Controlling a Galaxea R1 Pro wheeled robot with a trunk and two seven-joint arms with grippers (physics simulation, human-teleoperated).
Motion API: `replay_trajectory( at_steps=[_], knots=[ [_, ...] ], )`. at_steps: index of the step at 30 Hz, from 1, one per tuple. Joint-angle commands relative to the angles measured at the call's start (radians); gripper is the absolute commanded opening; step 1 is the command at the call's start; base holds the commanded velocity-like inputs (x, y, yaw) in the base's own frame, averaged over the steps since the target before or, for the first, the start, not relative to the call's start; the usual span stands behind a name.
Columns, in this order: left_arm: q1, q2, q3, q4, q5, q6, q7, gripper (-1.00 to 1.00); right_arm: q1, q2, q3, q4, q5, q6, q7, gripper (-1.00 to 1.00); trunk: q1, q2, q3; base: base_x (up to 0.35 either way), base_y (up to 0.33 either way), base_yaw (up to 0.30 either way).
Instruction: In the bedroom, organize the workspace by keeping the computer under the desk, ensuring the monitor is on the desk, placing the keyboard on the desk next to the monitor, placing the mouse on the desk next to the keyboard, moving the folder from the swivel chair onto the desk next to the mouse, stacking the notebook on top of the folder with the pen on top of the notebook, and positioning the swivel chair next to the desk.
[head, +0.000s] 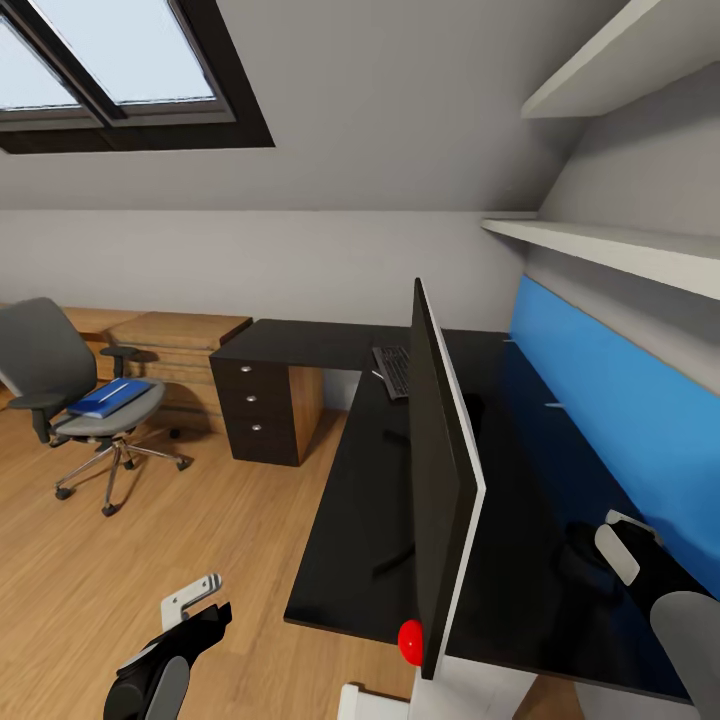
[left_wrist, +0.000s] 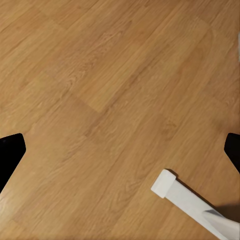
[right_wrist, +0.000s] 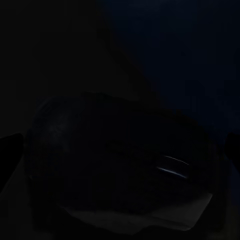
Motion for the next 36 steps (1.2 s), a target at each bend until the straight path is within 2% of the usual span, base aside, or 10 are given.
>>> replay_trajectory(
  at_steps=[1, 15, 16, 36],
  knots=[
    [-0.001, -0.001, 0.001, -0.001, 0.011, 0.004, 0.007, 1.0, 0.0, 0.0, 0.0, -0.002, -0.01, 0.003, -0.007, 1.0, 0.0, -0.001, -0.001, 0.0, 0.0, 0.0],
    [0.0, -0.001, 0.001, -0.001, 0.011, 0.003, 0.007, 1.0, 0.0, 0.0, 0.0, -0.003, -0.01, 0.003, -0.007, 1.0, 0.008, -0.015, -0.007, 0.0, 0.0, 0.0],
    [0.0, -0.001, 0.001, -0.001, 0.011, 0.003, 0.007, 1.0, 0.0, 0.0, 0.0, -0.003, -0.01, 0.003, -0.008, -1.0, 0.008, -0.015, -0.007, 0.0, 0.0, 0.0],
    [-0.001, -0.001, 0.001, 0.002, 0.011, 0.003, 0.007, 1.0, 0.0, 0.0, 0.0, -0.006, -0.01, 0.003, -0.008, -1.0, 0.008, -0.015, -0.007, 0.0, 0.0, 0.0]
  ],
)
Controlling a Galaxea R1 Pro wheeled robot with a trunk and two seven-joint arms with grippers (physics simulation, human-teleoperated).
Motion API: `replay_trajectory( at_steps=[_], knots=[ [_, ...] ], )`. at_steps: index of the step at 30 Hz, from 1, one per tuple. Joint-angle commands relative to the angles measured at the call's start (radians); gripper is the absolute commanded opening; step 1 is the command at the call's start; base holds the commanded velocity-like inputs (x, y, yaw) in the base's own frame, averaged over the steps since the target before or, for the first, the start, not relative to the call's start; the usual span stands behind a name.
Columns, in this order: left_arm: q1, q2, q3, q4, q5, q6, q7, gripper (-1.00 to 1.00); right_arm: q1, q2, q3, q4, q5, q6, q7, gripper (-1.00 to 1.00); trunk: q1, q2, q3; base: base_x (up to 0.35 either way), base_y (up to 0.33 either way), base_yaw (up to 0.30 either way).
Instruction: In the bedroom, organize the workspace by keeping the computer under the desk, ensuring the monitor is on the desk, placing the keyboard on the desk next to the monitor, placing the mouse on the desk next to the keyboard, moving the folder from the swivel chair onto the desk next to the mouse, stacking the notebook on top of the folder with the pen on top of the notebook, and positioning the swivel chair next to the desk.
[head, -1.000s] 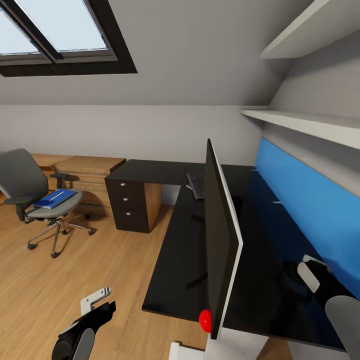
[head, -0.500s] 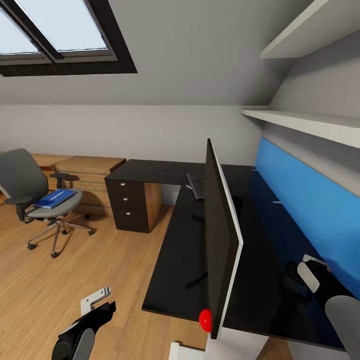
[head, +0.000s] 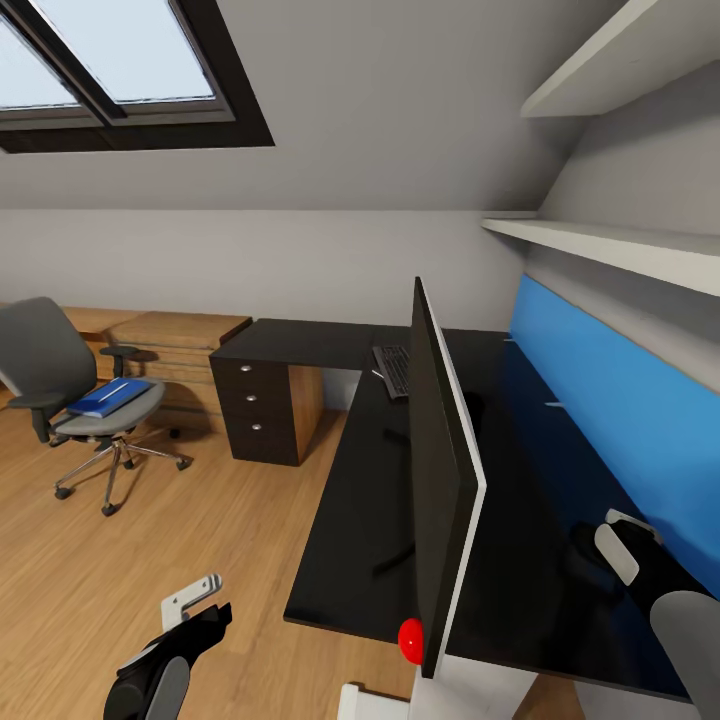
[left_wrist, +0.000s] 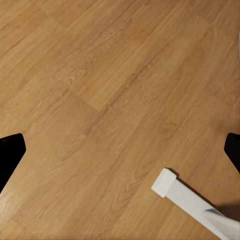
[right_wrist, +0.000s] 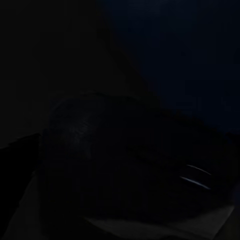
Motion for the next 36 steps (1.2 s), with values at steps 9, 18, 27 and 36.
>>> replay_trajectory(
  at_steps=[9, 18, 27, 36],
  knots=[
    [0.0, 0.001, 0.001, 0.002, 0.01, 0.003, 0.004, 1.0, 0.0, -0.002, -0.001, -0.055, -0.019, 0.005, -0.006, -1.0, -0.023, 0.041, 0.018, 0.0, 0.0, 0.0],
    [0.0, 0.001, 0.001, 0.002, 0.006, 0.006, 0.008, 1.0, 0.001, -0.001, -0.001, -0.092, -0.019, 0.006, -0.006, -1.0, -0.057, 0.104, 0.046, 0.0, 0.0, 0.0],
    [0.0, 0.001, 0.001, 0.002, 0.007, 0.006, 0.008, 1.0, 0.02, 0.027, 0.0, -0.277, -0.018, 0.015, -0.031, -1.0, -0.092, 0.167, 0.074, -0.238, 0.044, 0.0],
    [0.0, 0.001, 0.001, 0.002, 0.005, 0.003, 0.008, 1.0, 0.026, 0.052, 0.002, -0.29, -0.015, 0.009, -0.06, -1.0, -0.126, 0.23, 0.102, -0.325, 0.172, 0.0]
  ],
)
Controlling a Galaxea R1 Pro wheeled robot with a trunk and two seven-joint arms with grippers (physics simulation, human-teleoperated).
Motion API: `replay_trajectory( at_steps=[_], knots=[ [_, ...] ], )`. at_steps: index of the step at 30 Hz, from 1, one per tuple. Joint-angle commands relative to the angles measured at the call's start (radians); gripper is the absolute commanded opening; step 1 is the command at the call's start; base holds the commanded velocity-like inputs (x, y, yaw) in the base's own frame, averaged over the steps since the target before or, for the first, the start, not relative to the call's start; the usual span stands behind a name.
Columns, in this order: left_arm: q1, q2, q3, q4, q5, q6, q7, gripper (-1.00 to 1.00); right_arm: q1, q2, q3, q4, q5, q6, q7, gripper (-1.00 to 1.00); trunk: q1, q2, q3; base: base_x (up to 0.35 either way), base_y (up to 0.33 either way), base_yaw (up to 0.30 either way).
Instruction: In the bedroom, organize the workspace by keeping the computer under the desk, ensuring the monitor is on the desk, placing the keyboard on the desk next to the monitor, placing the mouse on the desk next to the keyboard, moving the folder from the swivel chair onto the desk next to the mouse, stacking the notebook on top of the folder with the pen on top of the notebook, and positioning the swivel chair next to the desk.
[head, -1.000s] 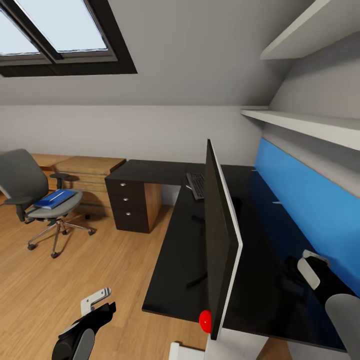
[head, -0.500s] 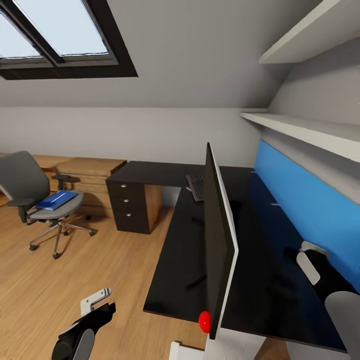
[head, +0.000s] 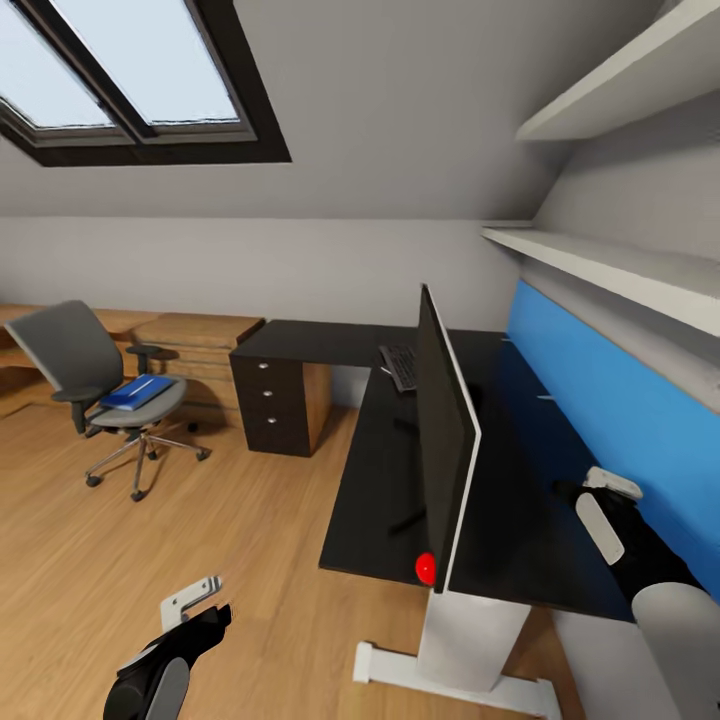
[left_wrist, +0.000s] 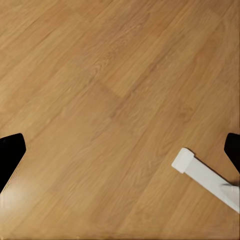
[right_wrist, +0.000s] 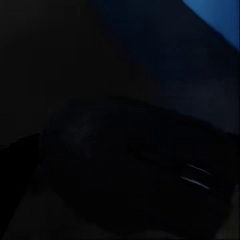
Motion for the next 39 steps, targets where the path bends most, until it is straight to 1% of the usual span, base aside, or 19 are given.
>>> replay_trajectory(
  at_steps=[1, 4, 10, 14, 28, 31, 34, 35, 36, 37, 39],
  knots=[
    [-0.001, -0.001, 0.001, -0.001, 0.011, 0.003, 0.007, 1.0, 0.0, 0.0, 0.001, -0.002, -0.01, 0.003, -0.007, -1.0, -0.005, 0.006, 0.002, -0.32, 0.194, 0.0],
    [-0.001, -0.001, 0.001, -0.001, 0.011, 0.003, 0.006, 1.0, 0.0, 0.001, 0.001, -0.001, -0.009, 0.001, -0.007, -1.0, -0.016, 0.027, 0.011, -0.317, 0.197, 0.0],
    [0.0, -0.001, 0.001, -0.001, 0.012, 0.005, 0.005, 1.0, 0.0, 0.014, 0.002, 0.001, -0.006, -0.003, -0.004, -1.0, -0.039, 0.069, 0.03, -0.313, 0.201, 0.0],
    [-0.001, -0.001, 0.001, -0.001, 0.013, 0.007, 0.005, 1.0, 0.0, 0.016, 0.003, 0.0, -0.013, -0.002, -0.001, -1.0, -0.054, 0.097, 0.043, -0.312, 0.202, 0.0],
    [0.0, -0.001, 0.001, -0.001, 0.012, 0.007, 0.005, 1.0, 0.0, 0.02, 0.005, -0.001, -0.012, -0.003, 0.001, -1.0, -0.108, 0.195, 0.087, -0.312, 0.202, 0.0],
    [-0.001, -0.001, 0.001, -0.001, 0.012, 0.007, 0.005, 1.0, 0.0, 0.025, 0.006, -0.001, -0.011, -0.003, 0.002, -1.0, -0.12, 0.216, 0.096, -0.311, 0.202, 0.0],
    [-0.001, -0.001, 0.001, -0.001, 0.012, 0.006, 0.005, 1.0, 0.0, 0.04, 0.006, 0.006, -0.008, -0.003, 0.004, -1.0, -0.131, 0.237, 0.105, -0.311, 0.202, 0.0],
    [-0.001, -0.001, 0.0, -0.001, 0.013, 0.006, 0.006, 1.0, 0.0, 0.051, 0.005, 0.008, -0.005, -0.004, 0.004, -1.0, -0.135, 0.244, 0.109, -0.312, 0.2, 0.0],
    [-0.001, -0.001, -0.001, 0.001, 0.013, 0.007, 0.007, 1.0, 0.0, 0.071, 0.006, 0.02, 0.005, -0.013, 0.004, -1.0, -0.139, 0.251, 0.112, -0.312, 0.198, 0.0],
    [-0.001, -0.001, -0.003, 0.01, 0.012, 0.006, 0.007, 1.0, 0.0, 0.082, 0.007, 0.042, 0.016, -0.032, 0.004, -1.0, -0.143, 0.258, 0.115, -0.312, 0.197, 0.0],
    [-0.001, -0.001, -0.005, 0.021, 0.012, 0.005, 0.007, 1.0, 0.0, 0.095, 0.008, 0.063, 0.032, -0.057, 0.004, -1.0, -0.15, 0.272, 0.121, -0.312, 0.196, 0.0]
  ],
)
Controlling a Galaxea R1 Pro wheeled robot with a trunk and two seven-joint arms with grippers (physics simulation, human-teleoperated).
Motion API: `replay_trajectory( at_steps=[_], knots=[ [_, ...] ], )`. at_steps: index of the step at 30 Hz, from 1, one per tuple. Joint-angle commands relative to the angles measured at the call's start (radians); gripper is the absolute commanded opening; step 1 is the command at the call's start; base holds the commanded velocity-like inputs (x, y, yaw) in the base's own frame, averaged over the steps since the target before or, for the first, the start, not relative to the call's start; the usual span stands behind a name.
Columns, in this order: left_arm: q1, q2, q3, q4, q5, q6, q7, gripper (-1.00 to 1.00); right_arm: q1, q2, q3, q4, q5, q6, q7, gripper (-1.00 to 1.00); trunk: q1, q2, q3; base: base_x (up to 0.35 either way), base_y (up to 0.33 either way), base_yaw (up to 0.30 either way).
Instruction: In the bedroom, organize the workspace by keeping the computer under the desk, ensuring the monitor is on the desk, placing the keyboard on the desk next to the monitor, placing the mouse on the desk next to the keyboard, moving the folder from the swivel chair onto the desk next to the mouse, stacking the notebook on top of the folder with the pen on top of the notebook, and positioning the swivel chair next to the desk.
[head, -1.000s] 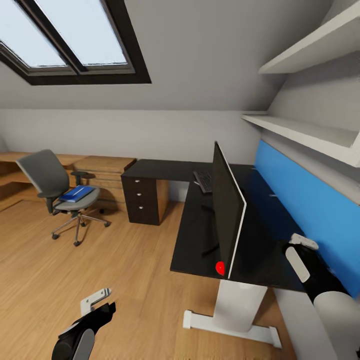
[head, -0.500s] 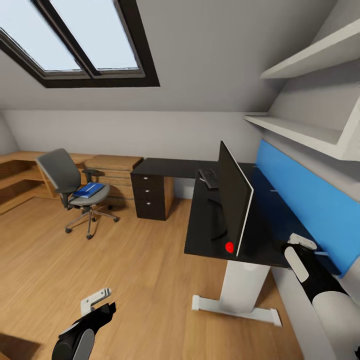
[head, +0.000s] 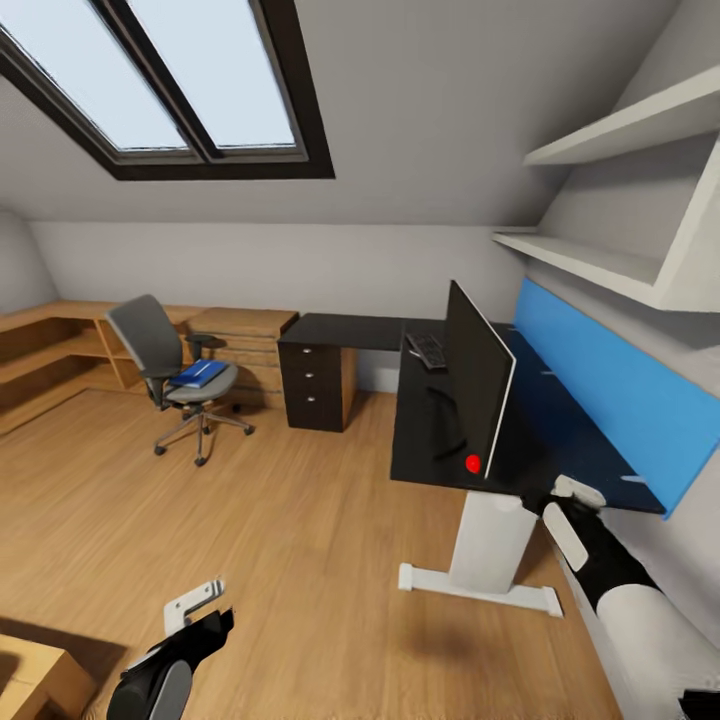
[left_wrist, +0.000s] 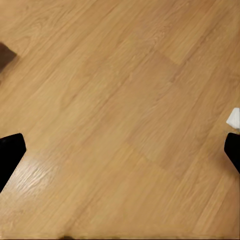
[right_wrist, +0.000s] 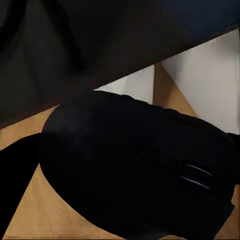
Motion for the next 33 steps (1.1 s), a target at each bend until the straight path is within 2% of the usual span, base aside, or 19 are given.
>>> replay_trajectory(
  at_steps=[1, 3, 7, 9, 12, 14, 18, 19, 20, 22, 23, 24, 26, 27, 30, 31, 33],
  knots=[
    [-0.001, -0.001, -0.003, 0.008, 0.01, 0.002, 0.007, 1.0, -0.001, 0.01, 0.001, 0.01, 0.004, -0.015, -0.006, -1.0, -0.004, 0.006, 0.002, -0.311, 0.196, 0.0],
    [-0.001, -0.001, -0.012, 0.023, 0.01, 0.001, 0.008, 1.0, -0.001, 0.024, 0.001, 0.021, 0.024, -0.043, -0.006, -1.0, -0.012, 0.02, 0.008, -0.312, 0.196, 0.0],
    [-0.001, -0.001, -0.057, 0.042, 0.009, -0.001, 0.01, 1.0, 0.0, 0.065, 0.008, 0.083, 0.06, -0.106, -0.006, -1.0, -0.012, 0.02, 0.008, -0.146, 0.09, 0.0],
    [0.0, -0.001, -0.062, 0.044, 0.008, -0.002, 0.01, 1.0, 0.0, 0.081, 0.021, 0.113, 0.074, -0.147, -0.006, -1.0, -0.012, 0.02, 0.008, -0.036, 0.022, 0.0],
    [0.0, -0.001, -0.066, 0.045, 0.006, -0.003, 0.01, 1.0, -0.001, 0.12, 0.055, 0.153, 0.094, -0.21, -0.006, -1.0, -0.012, 0.02, 0.008, -0.015, 0.009, 0.0],
    [0.0, 0.0, -0.067, 0.049, -0.004, -0.003, 0.01, 1.0, -0.001, 0.143, 0.069, 0.19, 0.102, -0.236, -0.006, -1.0, -0.012, 0.02, 0.008, -0.006, 0.004, 0.0],
    [0.0, -0.001, -0.069, 0.087, -0.059, -0.005, 0.008, 1.0, 0.0, 0.181, 0.09, 0.309, 0.121, -0.298, -0.005, -1.0, -0.012, 0.02, 0.008, -0.002, 0.001, 0.0],
    [0.005, -0.001, -0.07, 0.103, -0.092, -0.014, 0.008, 1.0, 0.0, 0.208, 0.107, 0.389, 0.148, -0.359, -0.004, -1.0, -0.012, 0.02, 0.008, -0.02, 0.034, 0.0],
    [0.016, -0.001, -0.071, 0.112, -0.109, -0.03, 0.007, 1.0, 0.0, 0.227, 0.122, 0.449, 0.179, -0.415, -0.004, -1.0, -0.012, 0.02, 0.008, -0.051, 0.114, 0.0],
    [0.042, -0.003, -0.075, 0.142, -0.128, -0.091, 0.006, 1.0, 0.001, 0.262, 0.139, 0.575, 0.251, -0.544, -0.003, -1.0, -0.012, 0.02, 0.008, -0.08, 0.209, 0.0],
    [0.056, -0.004, -0.086, 0.183, -0.134, -0.164, 0.005, 1.0, 0.005, 0.284, 0.145, 0.64, 0.295, -0.63, -0.003, -1.0, -0.012, 0.02, 0.008, -0.099, 0.271, 0.0],
    [0.059, -0.004, -0.092, 0.199, -0.136, -0.193, 0.004, 1.0, 0.01, 0.29, 0.146, 0.652, 0.305, -0.652, -0.003, -1.0, -0.012, 0.02, 0.008, -0.102, 0.279, 0.0],
    [0.066, -0.003, -0.131, 0.269, -0.14, -0.313, 0.005, 1.0, 0.058, 0.304, 0.149, 0.682, 0.329, -0.708, -0.003, -1.0, -0.012, 0.02, 0.008, -0.107, 0.296, 0.0],
    [0.069, -0.002, -0.168, 0.344, -0.143, -0.406, 0.007, 1.0, 0.115, 0.31, 0.15, 0.693, 0.338, -0.731, -0.003, -1.0, -0.012, 0.02, 0.008, -0.08, 0.311, 0.0],
    [0.07, -0.003, -0.22, 0.412, -0.144, -0.456, 0.008, 1.0, 0.145, 0.313, 0.15, 0.7, 0.341, -0.742, -0.003, -1.0, -0.012, 0.02, 0.008, -0.037, 0.321, 0.0],
    [0.071, 0.0, -0.346, 0.546, -0.144, -0.493, 0.007, 1.0, 0.175, 0.316, 0.151, 0.703, 0.343, -0.786, 0.018, -1.0, -0.012, 0.02, 0.008, -0.004, 0.333, 0.0],
    [0.071, 0.0, -0.361, 0.573, -0.144, -0.509, 0.006, 1.0, 0.184, 0.317, 0.151, 0.703, 0.344, -0.813, 0.036, -1.0, -0.012, 0.02, 0.008, -0.002, 0.334, 0.0]
  ],
)
